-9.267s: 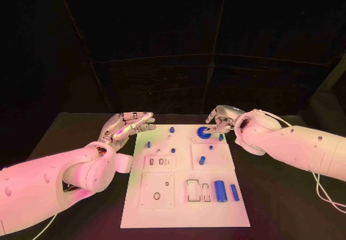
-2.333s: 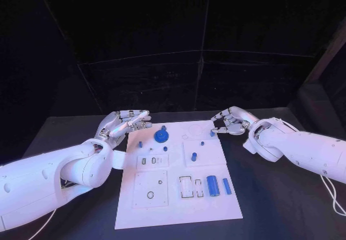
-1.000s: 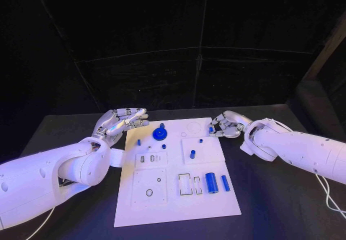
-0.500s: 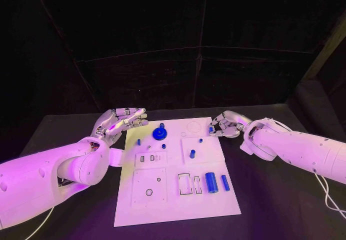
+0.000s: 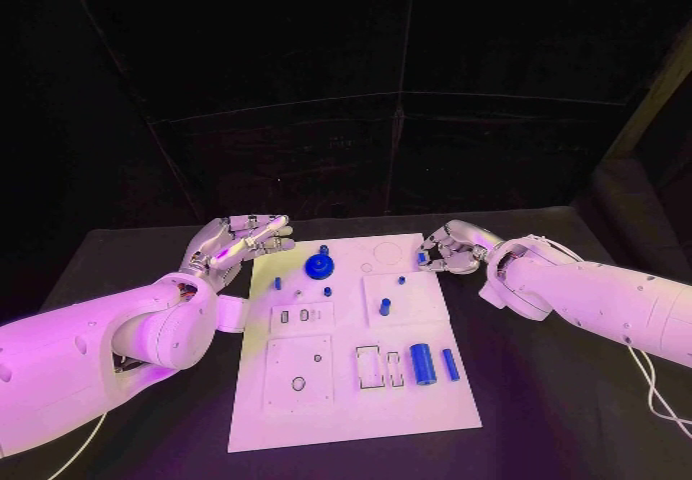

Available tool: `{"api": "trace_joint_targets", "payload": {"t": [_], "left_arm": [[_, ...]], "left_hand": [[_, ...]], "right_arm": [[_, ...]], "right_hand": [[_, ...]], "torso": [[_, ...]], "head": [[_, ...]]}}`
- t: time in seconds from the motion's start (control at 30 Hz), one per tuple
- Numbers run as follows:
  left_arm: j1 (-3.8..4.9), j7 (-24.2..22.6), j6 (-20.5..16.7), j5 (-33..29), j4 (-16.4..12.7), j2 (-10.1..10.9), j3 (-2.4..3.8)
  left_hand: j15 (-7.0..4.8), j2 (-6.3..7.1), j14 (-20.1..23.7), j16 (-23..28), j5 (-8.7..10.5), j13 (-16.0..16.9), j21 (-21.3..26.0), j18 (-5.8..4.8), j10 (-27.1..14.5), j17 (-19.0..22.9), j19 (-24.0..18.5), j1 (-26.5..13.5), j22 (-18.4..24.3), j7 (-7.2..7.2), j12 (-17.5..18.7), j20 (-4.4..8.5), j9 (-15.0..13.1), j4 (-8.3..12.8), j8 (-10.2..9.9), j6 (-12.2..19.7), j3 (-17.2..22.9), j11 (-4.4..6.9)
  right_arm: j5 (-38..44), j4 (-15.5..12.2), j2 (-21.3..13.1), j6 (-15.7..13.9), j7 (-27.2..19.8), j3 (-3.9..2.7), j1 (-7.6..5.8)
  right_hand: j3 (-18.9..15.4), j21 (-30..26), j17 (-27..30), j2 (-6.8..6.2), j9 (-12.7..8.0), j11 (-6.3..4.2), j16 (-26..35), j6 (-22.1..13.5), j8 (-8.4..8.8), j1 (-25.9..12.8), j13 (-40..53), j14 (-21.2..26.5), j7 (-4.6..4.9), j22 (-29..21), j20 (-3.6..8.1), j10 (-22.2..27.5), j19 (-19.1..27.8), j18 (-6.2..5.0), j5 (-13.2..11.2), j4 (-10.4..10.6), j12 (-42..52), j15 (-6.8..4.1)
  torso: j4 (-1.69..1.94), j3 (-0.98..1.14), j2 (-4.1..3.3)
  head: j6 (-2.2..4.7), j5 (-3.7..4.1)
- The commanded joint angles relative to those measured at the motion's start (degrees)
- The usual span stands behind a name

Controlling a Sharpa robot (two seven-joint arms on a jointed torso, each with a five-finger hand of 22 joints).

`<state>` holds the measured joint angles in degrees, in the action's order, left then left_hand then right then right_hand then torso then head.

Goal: Assemble the parts on the task board

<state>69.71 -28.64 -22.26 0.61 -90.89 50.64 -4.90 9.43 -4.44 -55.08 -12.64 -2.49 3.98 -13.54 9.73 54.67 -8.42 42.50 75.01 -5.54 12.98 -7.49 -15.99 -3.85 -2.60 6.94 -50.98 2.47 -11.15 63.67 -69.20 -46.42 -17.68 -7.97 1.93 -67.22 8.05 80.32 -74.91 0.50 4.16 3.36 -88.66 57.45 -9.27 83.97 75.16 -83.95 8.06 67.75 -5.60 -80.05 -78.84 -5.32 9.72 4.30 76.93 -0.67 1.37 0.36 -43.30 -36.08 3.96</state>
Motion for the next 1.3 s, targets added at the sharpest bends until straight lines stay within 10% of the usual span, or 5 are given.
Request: {"api": "trace_joint_targets", "payload": {"t": [0.03,0.37,0.8,1.13,1.3], "left_arm": [[0.07,-0.3,0.5,0.3,-0.1,0.0,0.05],[0.07,-0.3,0.5,0.3,-0.3,0.2,0.05],[0.29,-0.2,0.3,0.0,-0.7,0.6,0.06],[0.83,0.0,0.3,-0.6,0.3,0.1,0.06],[1.26,0.1,0.1,-0.7,1.0,-0.2,0.06]], "left_hand": [[-0.10,0.04,0.3,0.3,-0.38,-0.1,0.3,0.79,0.4,0.0,-0.2,0.6,0.1,0.87,0.4,-0.06,0.1,0.3,-0.2,-0.5,-0.1,-0.05],[-0.10,-0.02,0.3,0.3,-0.38,-0.1,0.3,0.79,0.4,-0.1,-0.2,0.7,0.1,0.87,0.4,-0.06,0.1,0.3,-0.2,-0.5,-0.1,-0.05],[-0.10,-0.10,0.3,0.3,-0.38,-0.1,0.3,0.80,0.4,-0.1,-0.2,0.7,0.1,0.85,0.4,-0.06,0.1,0.4,-0.2,-0.5,0.0,-0.04],[-0.23,-0.20,0.0,0.1,-0.37,-0.1,0.1,0.87,0.7,-0.2,0.3,0.7,0.0,0.76,0.3,0.01,0.0,0.5,-0.2,-0.7,0.0,0.06],[-0.28,-0.25,-0.1,0.1,-0.37,0.0,0.1,0.87,0.8,-0.2,0.5,0.7,0.0,0.71,0.3,0.04,0.0,0.5,-0.2,-0.8,0.0,0.10]], "right_arm": [[0.2,-0.1,0.1,-2.0,-0.6,-0.02,-0.05],[0.2,-2.6,-0.5,-6.0,0.0,-0.06,-0.08],[2.1,-15.4,-1.8,-10.8,9.4,-0.21,-1.02],[5.5,-18.9,5.8,-10.1,14.0,-0.18,-1.53],[8.0,-18.0,9.7,-8.5,15.8,-0.11,-1.21]], "right_hand": [[1.2,0.4,-13.2,1.69,0.1,-0.48,-0.3,0.8,-0.23,0.1,2.8,-5.6,-0.31,0.2,0.49,-0.4,0.0,0.94,-2.7,-0.1,0.3,-0.48],[2.3,0.8,-13.4,2.24,0.2,-0.74,-0.4,1.8,-0.46,-0.4,3.1,-5.6,-0.67,1.1,0.69,-0.8,-0.5,1.11,-3.8,-0.3,0.6,-0.70],[3.0,0.8,-13.2,2.07,0.2,-0.88,-0.3,2.1,-0.38,-0.6,2.5,-5.6,-0.78,1.1,0.85,-0.3,-0.6,1.12,-2.8,-0.7,-0.2,-0.85],[3.1,0.8,-13.1,1.94,0.2,-0.86,-0.3,2.1,-0.29,-1.0,2.3,-5.6,-0.75,1.2,0.89,-0.1,-0.6,1.13,-2.8,-0.6,-0.4,-0.86],[3.2,0.8,-13.1,1.86,0.2,-0.85,-0.3,2.1,-0.22,-1.4,2.2,-5.6,-0.75,1.1,0.90,-0.1,-0.6,1.12,-3.1,-0.6,-0.5,-0.86]], "torso": [[0.00,0.03,0.03],[-0.05,-0.08,0.04],[-0.10,-0.53,0.49],[0.19,-1.28,1.19],[0.22,-1.25,1.18]], "head": [[0.02,-0.15],[0.15,-0.24],[0.31,-1.05],[-0.40,-2.85],[-0.77,-3.99]]}}
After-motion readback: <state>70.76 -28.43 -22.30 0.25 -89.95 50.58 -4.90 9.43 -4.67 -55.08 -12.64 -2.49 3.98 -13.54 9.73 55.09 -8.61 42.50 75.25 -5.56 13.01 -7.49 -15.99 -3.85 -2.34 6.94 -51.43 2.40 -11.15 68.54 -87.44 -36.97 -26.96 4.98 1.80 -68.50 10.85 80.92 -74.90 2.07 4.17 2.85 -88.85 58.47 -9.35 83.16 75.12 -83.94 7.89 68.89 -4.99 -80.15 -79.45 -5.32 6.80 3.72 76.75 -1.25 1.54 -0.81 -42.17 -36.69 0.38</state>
